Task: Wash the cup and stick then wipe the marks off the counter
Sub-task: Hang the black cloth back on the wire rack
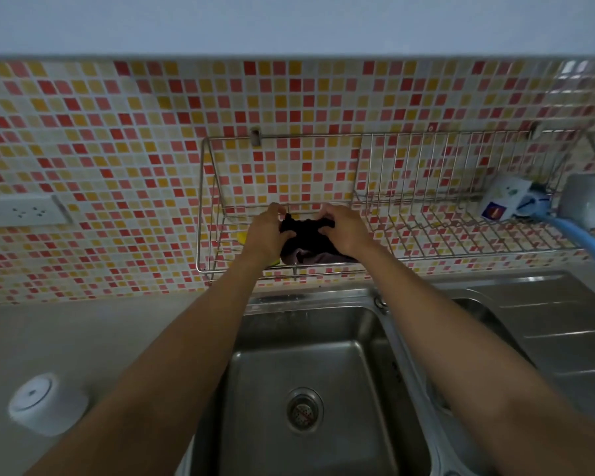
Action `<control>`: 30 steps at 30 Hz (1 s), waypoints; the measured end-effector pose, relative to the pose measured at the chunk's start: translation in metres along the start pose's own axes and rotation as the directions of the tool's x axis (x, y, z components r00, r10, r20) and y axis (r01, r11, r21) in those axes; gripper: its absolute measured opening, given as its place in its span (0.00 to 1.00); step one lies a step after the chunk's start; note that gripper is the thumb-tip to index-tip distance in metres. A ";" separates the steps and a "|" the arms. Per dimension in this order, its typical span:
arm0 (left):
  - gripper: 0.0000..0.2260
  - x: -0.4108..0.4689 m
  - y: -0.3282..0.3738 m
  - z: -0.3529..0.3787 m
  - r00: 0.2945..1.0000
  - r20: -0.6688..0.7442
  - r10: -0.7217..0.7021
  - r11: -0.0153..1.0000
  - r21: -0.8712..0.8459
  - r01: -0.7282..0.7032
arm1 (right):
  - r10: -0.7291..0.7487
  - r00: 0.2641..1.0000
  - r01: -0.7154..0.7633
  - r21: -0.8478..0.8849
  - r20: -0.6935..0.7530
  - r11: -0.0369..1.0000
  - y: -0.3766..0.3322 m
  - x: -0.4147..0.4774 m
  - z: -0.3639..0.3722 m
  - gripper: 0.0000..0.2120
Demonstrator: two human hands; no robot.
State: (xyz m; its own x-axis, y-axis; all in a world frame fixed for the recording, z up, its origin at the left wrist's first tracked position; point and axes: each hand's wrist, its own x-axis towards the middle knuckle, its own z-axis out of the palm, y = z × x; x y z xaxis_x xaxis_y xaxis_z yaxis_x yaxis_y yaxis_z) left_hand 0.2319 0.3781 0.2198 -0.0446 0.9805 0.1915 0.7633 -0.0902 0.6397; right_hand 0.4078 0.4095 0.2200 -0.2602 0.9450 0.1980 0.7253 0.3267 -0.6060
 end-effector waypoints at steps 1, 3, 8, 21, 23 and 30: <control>0.21 0.000 -0.001 0.001 1.000 -0.002 0.018 1.000 0.024 -0.018 | 0.001 1.000 -0.001 0.002 0.014 1.000 0.001 0.001 0.000 0.11; 0.22 0.000 -0.002 0.001 0.999 -0.010 0.044 0.998 0.048 -0.043 | 0.006 1.000 -0.006 -0.001 0.022 1.000 0.000 0.003 -0.002 0.12; 0.17 -0.006 -0.005 -0.002 0.996 -0.023 0.082 0.975 0.211 -0.075 | -0.064 0.996 0.068 -0.076 0.058 0.995 -0.012 -0.011 -0.005 0.19; 0.24 -0.019 -0.026 -0.013 0.951 -0.119 -0.287 0.944 0.134 0.301 | 0.082 0.956 -0.069 -0.054 0.281 0.996 -0.014 -0.025 0.002 0.19; 0.20 -0.021 -0.031 -0.019 0.957 -0.141 -0.255 0.958 0.099 0.270 | 0.087 0.963 -0.082 -0.034 0.255 0.996 -0.014 -0.025 0.004 0.19; 0.24 -0.028 -0.036 -0.030 0.970 -0.092 -0.226 0.963 0.129 0.237 | 0.100 0.968 -0.093 -0.045 0.229 0.995 -0.013 -0.028 0.006 0.16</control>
State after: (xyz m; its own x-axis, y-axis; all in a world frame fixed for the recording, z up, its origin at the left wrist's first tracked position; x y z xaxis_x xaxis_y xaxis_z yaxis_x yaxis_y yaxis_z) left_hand 0.1866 0.3490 0.2133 -0.2751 0.9551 0.1097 0.8075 0.1676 0.5656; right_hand 0.4015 0.3785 0.2176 -0.3248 0.9447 -0.0453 0.7741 0.2381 -0.5866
